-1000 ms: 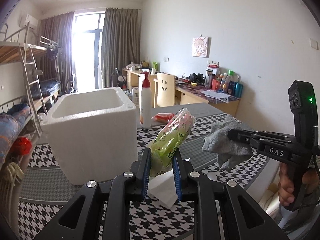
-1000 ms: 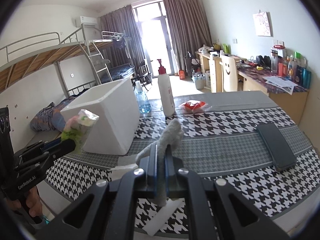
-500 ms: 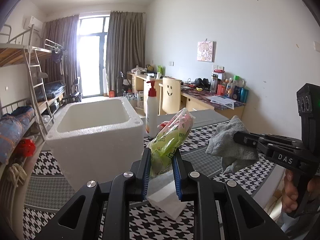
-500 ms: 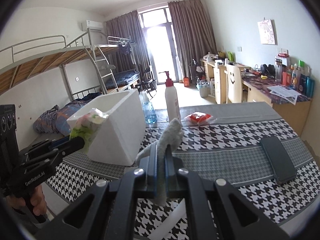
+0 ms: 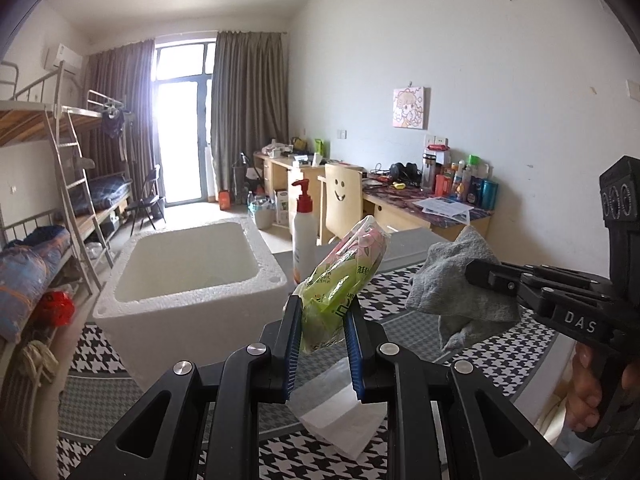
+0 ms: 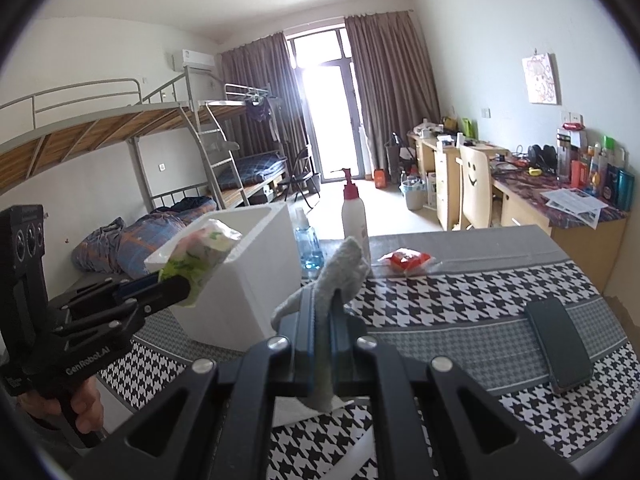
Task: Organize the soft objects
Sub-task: 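Lift and carry tissue pack and grey cloth with both grippers toward the styrofoam box, then open left gripper to drop tissue pack into the styrofoam box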
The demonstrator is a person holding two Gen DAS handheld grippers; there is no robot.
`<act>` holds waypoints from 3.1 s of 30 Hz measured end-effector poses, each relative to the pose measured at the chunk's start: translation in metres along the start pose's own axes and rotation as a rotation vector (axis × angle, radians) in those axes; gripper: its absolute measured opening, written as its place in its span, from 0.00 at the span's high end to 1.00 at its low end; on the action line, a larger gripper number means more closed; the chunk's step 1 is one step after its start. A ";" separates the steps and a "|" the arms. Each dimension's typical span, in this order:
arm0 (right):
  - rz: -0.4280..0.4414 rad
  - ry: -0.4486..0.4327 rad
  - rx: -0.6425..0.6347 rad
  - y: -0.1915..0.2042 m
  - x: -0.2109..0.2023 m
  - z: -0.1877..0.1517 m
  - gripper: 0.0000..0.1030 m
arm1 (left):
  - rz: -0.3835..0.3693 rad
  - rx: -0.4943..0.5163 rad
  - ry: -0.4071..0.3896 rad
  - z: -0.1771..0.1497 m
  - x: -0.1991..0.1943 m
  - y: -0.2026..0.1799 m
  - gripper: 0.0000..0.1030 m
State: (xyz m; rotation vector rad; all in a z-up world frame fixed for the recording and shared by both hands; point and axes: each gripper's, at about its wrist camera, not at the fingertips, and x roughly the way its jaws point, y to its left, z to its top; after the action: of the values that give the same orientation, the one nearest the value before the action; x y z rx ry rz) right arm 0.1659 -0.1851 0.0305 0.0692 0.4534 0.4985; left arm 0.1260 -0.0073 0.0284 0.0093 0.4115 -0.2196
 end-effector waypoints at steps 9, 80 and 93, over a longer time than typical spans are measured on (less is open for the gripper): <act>0.006 -0.012 -0.001 0.003 0.004 0.010 0.92 | 0.010 0.002 -0.018 0.015 0.007 -0.001 0.78; 0.093 0.005 -0.115 0.058 0.072 0.081 0.92 | 0.283 -0.087 -0.016 0.058 0.052 0.077 0.78; 0.102 0.021 -0.130 0.065 0.085 0.082 0.92 | 0.306 -0.113 0.036 0.052 0.072 0.094 0.78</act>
State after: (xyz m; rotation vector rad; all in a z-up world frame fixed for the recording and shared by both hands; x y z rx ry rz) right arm 0.2395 -0.0836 0.0815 -0.0385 0.4384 0.6287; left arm 0.2309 0.0671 0.0436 -0.0344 0.4518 0.1062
